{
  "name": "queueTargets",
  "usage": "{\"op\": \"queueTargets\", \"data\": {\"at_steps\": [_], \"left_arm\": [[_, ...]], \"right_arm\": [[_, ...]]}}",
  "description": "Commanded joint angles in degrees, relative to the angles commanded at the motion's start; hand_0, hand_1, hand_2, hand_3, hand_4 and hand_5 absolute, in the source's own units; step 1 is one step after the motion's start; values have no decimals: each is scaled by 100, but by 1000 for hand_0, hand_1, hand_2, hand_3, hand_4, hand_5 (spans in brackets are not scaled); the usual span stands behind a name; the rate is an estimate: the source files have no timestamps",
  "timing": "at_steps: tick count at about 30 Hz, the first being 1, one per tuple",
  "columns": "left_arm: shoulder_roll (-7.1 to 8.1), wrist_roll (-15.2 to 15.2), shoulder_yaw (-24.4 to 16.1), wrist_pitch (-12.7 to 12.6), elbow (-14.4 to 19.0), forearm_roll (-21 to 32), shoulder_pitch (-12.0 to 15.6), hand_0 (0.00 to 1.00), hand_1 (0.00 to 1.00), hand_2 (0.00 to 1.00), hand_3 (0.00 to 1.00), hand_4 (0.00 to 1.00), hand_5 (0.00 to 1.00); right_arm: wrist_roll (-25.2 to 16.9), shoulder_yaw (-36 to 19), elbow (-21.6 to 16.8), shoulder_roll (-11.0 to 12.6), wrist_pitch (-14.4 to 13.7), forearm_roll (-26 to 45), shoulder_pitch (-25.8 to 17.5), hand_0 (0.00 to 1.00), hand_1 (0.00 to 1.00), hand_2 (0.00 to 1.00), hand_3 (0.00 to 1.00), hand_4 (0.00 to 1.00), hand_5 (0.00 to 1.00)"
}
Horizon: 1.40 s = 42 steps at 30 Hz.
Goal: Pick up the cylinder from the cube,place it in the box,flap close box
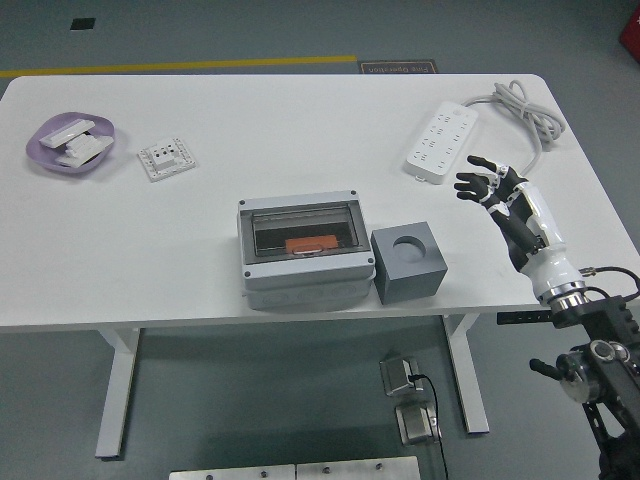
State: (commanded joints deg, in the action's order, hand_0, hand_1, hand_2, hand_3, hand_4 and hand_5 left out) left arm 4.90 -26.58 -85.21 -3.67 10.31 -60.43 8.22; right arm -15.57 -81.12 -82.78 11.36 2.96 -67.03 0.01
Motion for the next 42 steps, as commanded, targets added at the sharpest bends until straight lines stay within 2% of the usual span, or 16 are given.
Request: {"op": "queueTargets", "data": {"at_steps": [1,2,7,8,13,14,18,19,20,25,31,32,37,38,42], "left_arm": [[5,-12,-75,55,0,18,9,822,811,777,838,725,477],[11,-27,-155,112,0,50,17,822,811,777,838,725,477],[30,-136,-408,313,0,105,46,822,811,777,838,725,477],[31,-165,-445,341,0,119,49,822,811,777,838,725,477],[32,-309,-599,451,0,166,58,822,811,777,838,725,477],[32,-323,-620,467,0,175,59,822,811,777,838,725,477],[30,-318,-703,521,0,178,67,822,811,777,838,725,477],[28,-311,-720,529,0,168,68,822,811,777,838,725,477],[25,-292,-750,532,4,151,68,822,811,777,838,725,477],[19,-219,-911,513,41,41,60,822,811,777,838,725,477],[6,-356,-1179,468,105,-177,63,822,811,777,838,725,477],[3,-352,-1239,443,115,-240,65,822,811,777,838,725,477],[7,-314,-1438,339,139,-432,74,822,811,777,838,725,477],[7,-315,-1479,333,146,-475,77,822,811,777,838,725,477],[6,-315,-1630,399,162,-755,99,822,811,777,838,725,477]], "right_arm": [[11,-11,1,0,22,-19,-14,803,766,763,797,998,642],[25,-25,1,0,53,-52,-30,879,848,838,833,998,664],[90,-91,13,-19,168,-203,-96,879,848,838,833,998,664],[99,-104,16,-22,182,-228,-104,937,889,885,904,998,697],[150,-153,21,-21,248,-324,-110,937,889,885,904,998,697],[162,-160,23,-21,259,-340,-108,981,916,907,967,998,735],[209,-179,30,-25,299,-408,-105,981,916,907,967,998,735],[216,-182,31,-27,304,-422,-105,981,916,907,967,998,735],[225,-187,32,-27,310,-438,-105,998,927,918,974,998,798],[273,-223,47,-25,327,-512,-103,998,927,918,974,998,798],[400,-241,55,-24,393,-601,-96,998,940,928,976,998,812],[410,-243,57,-27,397,-614,-94,998,970,944,977,998,876],[473,-300,28,-36,354,-733,-74,998,970,944,977,998,876],[499,-321,11,-34,336,-807,-67,998,998,988,985,998,990],[643,-396,-45,-38,327,-1147,-46,998,998,988,985,998,990]]}}
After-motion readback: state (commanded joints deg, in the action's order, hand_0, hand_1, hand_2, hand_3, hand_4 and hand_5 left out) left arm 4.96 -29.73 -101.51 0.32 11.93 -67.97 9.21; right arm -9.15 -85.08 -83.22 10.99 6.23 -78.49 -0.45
